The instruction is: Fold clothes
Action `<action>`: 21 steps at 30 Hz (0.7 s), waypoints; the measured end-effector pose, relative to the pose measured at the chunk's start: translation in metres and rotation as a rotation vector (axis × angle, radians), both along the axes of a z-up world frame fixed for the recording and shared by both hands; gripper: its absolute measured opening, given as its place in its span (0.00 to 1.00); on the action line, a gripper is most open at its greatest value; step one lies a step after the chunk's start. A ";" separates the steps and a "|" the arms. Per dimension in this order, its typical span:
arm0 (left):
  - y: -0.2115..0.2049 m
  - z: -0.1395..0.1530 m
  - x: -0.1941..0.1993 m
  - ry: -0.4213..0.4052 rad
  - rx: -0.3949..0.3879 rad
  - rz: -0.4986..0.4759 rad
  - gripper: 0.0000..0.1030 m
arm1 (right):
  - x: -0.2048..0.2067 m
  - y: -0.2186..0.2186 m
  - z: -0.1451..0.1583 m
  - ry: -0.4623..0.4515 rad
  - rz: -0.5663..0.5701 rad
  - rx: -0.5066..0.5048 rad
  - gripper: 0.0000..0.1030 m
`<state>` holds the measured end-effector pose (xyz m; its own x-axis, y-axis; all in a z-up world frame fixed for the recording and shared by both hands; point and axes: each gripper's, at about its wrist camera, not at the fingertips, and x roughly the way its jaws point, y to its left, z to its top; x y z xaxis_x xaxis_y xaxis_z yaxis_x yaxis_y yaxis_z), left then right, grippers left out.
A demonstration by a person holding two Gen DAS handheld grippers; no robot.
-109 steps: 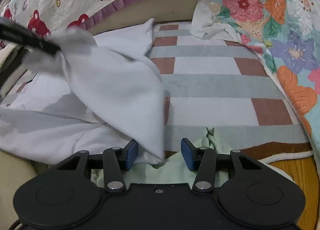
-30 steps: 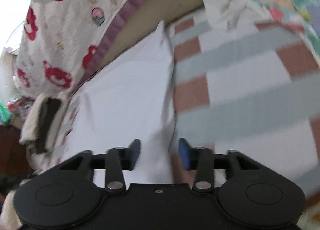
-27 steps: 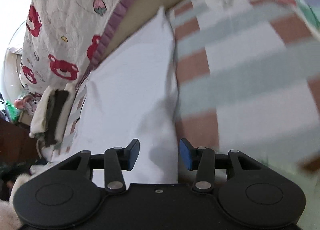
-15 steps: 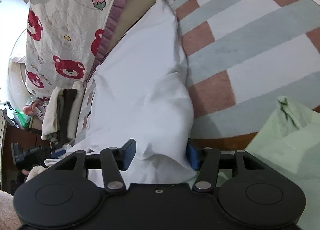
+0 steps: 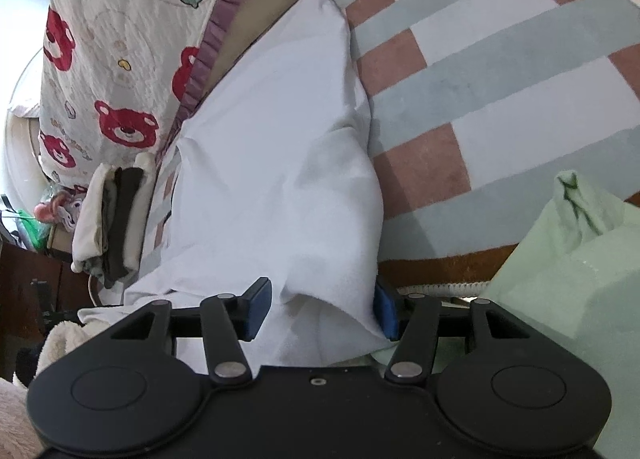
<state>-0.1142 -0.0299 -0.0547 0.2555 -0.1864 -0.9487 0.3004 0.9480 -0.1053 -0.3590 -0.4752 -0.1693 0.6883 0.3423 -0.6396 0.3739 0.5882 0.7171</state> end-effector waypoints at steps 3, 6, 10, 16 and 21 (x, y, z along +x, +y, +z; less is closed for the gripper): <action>0.017 -0.003 0.002 0.068 -0.124 0.085 0.40 | 0.003 0.001 -0.004 0.007 0.001 0.014 0.64; 0.032 -0.005 -0.001 0.105 -0.233 0.168 0.40 | 0.005 -0.001 -0.006 -0.001 -0.036 0.041 0.64; 0.050 -0.002 -0.009 0.119 -0.394 0.253 0.37 | 0.009 0.002 0.009 -0.101 -0.034 0.031 0.15; 0.060 -0.006 -0.009 0.122 -0.485 0.313 0.32 | 0.019 0.024 0.034 -0.059 0.017 -0.207 0.11; 0.080 -0.012 0.010 0.195 -0.552 0.412 0.37 | 0.008 0.021 0.024 0.009 -0.059 -0.087 0.41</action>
